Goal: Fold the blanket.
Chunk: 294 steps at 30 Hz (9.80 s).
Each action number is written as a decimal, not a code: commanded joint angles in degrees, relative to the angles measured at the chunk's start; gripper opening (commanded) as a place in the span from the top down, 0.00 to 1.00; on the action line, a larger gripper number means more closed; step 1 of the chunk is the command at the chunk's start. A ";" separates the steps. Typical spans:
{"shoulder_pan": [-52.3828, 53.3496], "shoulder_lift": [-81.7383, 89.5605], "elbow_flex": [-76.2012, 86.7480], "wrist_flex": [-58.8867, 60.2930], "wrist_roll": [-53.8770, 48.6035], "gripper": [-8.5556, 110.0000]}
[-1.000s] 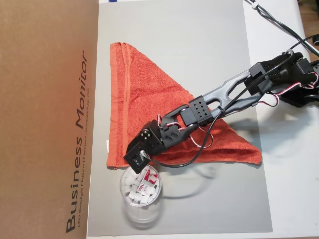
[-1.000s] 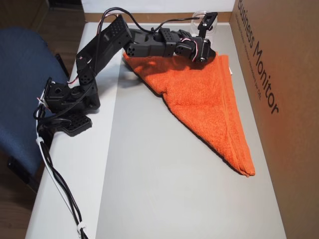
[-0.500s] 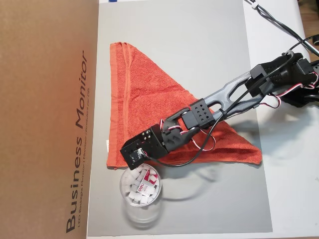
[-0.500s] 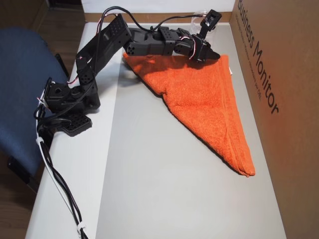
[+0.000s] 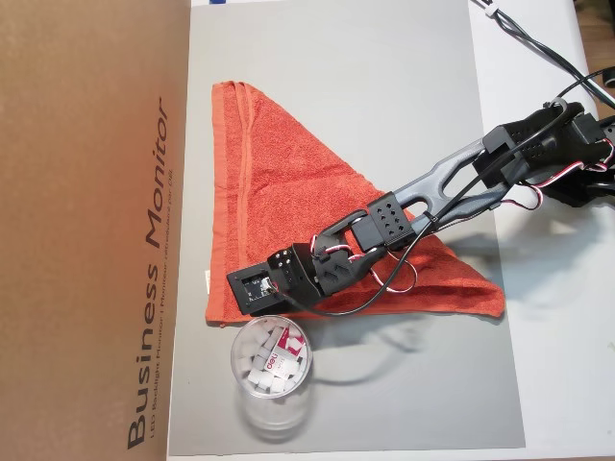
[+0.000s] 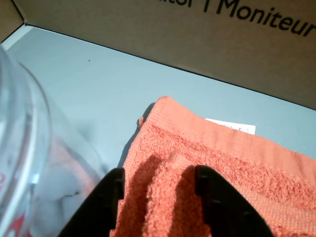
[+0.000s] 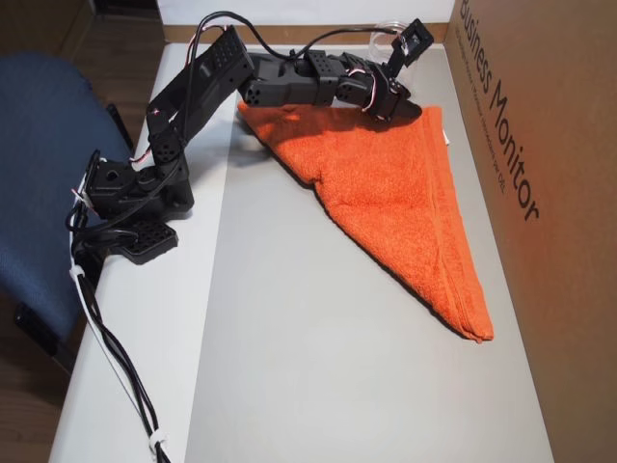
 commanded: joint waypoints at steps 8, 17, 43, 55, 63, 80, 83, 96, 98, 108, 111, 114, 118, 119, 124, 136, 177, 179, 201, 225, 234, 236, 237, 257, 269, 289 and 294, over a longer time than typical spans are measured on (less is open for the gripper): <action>0.26 8.79 2.29 -0.97 -19.07 0.84; 0.62 16.70 6.06 -1.14 -30.23 0.85; 6.50 67.06 53.26 -0.26 -22.24 0.90; 6.50 80.60 62.40 9.14 -22.24 0.90; 5.45 91.05 63.28 32.34 -23.12 0.87; 4.04 101.51 63.19 60.73 -39.55 0.87; 2.64 102.39 63.19 63.72 -42.63 0.87; -9.40 101.69 66.09 71.19 -46.67 0.80; -11.16 101.69 68.29 71.10 -47.11 0.80; -19.07 101.60 78.05 70.84 -48.16 0.80; -21.45 101.51 79.89 70.84 -48.16 0.80; -23.20 99.14 80.77 69.87 -48.16 0.80; -24.26 93.08 79.54 63.72 -48.16 0.80; -24.26 91.58 78.75 62.40 -48.25 0.80; -25.75 85.25 75.85 59.94 -47.55 0.80; -30.06 82.18 76.03 59.94 -47.29 0.80; -33.49 75.32 79.45 52.56 -45.53 0.80; -33.57 74.97 80.24 48.87 -44.03 0.80; -34.45 71.72 82.44 39.73 -44.91 0.80; -37.35 69.61 82.35 38.58 -44.82 0.80; -36.56 69.70 82.44 38.14 -44.82 0.80; -36.56 69.70 82.35 38.06 -44.82 0.81; -36.47 69.70 82.27 38.06 -44.82 0.82; -33.05 69.79 78.75 37.97 -43.95 0.91; -31.20 70.58 77.52 37.97 -43.86 0.93; -25.75 81.56 77.34 38.06 -43.86 0.93; -25.75 85.78 77.34 38.06 -43.86 0.93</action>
